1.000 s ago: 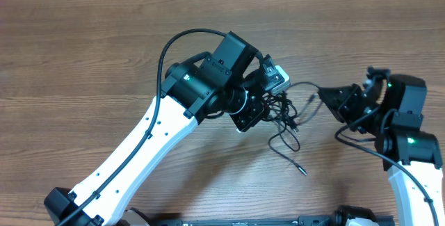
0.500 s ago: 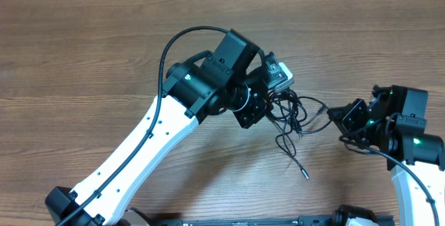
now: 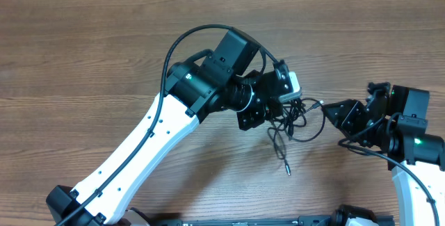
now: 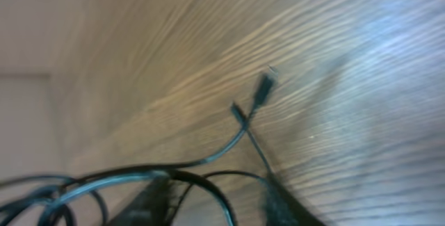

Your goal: Untangle cables

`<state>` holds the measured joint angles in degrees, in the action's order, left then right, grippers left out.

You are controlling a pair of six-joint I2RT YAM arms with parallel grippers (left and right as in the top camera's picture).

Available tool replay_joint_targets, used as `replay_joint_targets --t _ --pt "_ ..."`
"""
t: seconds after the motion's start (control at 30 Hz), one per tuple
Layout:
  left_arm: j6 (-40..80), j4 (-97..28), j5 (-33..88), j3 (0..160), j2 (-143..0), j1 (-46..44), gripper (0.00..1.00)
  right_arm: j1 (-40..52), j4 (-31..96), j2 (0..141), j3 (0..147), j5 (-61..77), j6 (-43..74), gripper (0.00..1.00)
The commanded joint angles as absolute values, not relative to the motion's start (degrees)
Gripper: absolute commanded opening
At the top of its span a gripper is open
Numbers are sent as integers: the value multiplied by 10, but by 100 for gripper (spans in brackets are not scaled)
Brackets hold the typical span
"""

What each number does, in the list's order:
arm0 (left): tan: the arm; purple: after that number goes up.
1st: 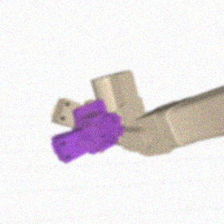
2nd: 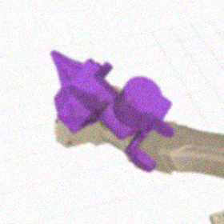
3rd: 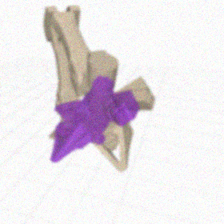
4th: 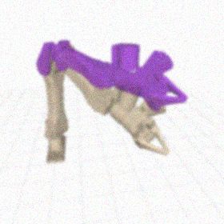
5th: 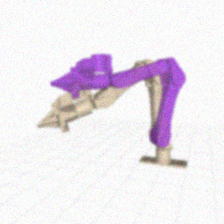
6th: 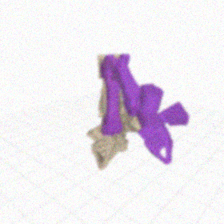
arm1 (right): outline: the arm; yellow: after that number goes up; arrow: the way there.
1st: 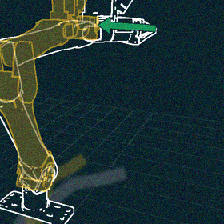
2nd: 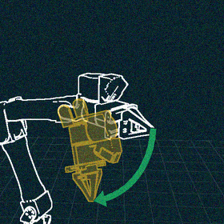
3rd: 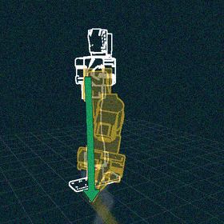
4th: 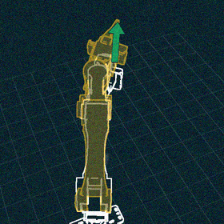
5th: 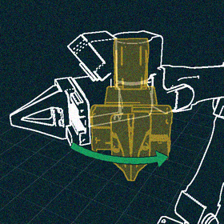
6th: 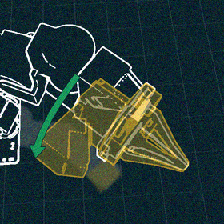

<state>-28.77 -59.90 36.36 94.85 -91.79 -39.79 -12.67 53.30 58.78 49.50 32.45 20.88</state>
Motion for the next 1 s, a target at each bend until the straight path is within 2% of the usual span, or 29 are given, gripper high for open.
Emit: replay_joint_targets --t 0.0,0.07,0.23,0.37,0.7,0.83,0.97 --pt "-365 -611 405 950 -914 -399 4 -129 531 586 496 363 130 53" --pt "-418 -631 394 950 -914 -399 4 -129 533 586 496 363 113 58" --pt "-496 -666 343 950 -914 -399 4 -129 530 586 496 368 67 58" --pt "-549 -666 338 950 -914 -399 4 -129 535 586 496 426 -16 61" --pt "-583 -658 180 950 -914 -398 4 -129 564 586 496 478 -126 65" --pt "-660 -657 184 950 -914 -398 4 -129 587 586 496 543 -215 65" --pt "-734 -656 238 950 -914 -398 4 -128 603 586 496 556 -273 65"
